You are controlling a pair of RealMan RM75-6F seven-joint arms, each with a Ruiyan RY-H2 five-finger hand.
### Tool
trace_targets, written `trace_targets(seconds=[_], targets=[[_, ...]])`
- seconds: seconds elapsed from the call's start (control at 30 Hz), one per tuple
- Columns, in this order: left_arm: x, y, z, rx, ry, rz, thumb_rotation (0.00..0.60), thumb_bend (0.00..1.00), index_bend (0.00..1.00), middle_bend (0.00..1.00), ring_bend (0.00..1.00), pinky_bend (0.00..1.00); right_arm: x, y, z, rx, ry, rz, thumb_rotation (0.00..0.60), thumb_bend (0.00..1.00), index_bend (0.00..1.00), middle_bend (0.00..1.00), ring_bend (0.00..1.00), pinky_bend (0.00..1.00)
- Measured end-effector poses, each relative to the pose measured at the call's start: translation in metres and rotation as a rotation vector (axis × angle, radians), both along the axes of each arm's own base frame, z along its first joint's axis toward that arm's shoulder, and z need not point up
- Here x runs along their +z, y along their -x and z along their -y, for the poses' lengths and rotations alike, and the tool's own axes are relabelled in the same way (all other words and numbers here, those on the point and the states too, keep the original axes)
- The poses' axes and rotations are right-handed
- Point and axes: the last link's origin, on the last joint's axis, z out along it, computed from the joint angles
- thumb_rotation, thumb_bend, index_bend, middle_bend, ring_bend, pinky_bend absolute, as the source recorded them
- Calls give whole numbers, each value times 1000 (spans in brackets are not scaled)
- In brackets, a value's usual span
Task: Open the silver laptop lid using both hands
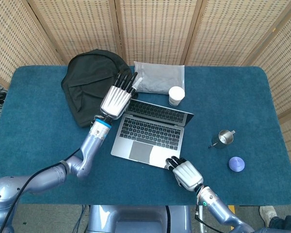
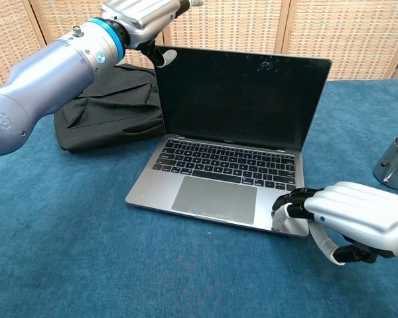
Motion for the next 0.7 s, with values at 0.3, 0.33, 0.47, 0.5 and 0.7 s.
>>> trace_targets(seconds=[0.3, 0.33, 0.47, 0.5, 0.7], targets=[[-1, -7, -13, 35, -9, -5, 600, 434, 0, 0, 0, 0, 5, 1, 4, -7, 6, -4, 600, 952, 251, 141, 114, 247], [-1, -8, -15, 39, -8, -6, 600, 433, 0, 0, 0, 0, 5, 1, 4, -9, 5, -4, 600, 952, 251, 141, 114, 247], [-2, -10, -20, 48, -4, 0, 600, 433, 0, 0, 0, 0, 3, 1, 5, -15, -1, -6, 600, 954, 251, 141, 114, 247], [-2, -11, -22, 50, -4, 2, 600, 433, 0, 0, 0, 0, 2, 1, 6, -17, -2, -5, 600, 954, 251, 141, 114, 247], [2, -15, -34, 63, -15, 9, 600, 433, 0, 0, 0, 0, 1, 2, 7, -21, -3, -4, 600, 954, 251, 141, 114, 247]])
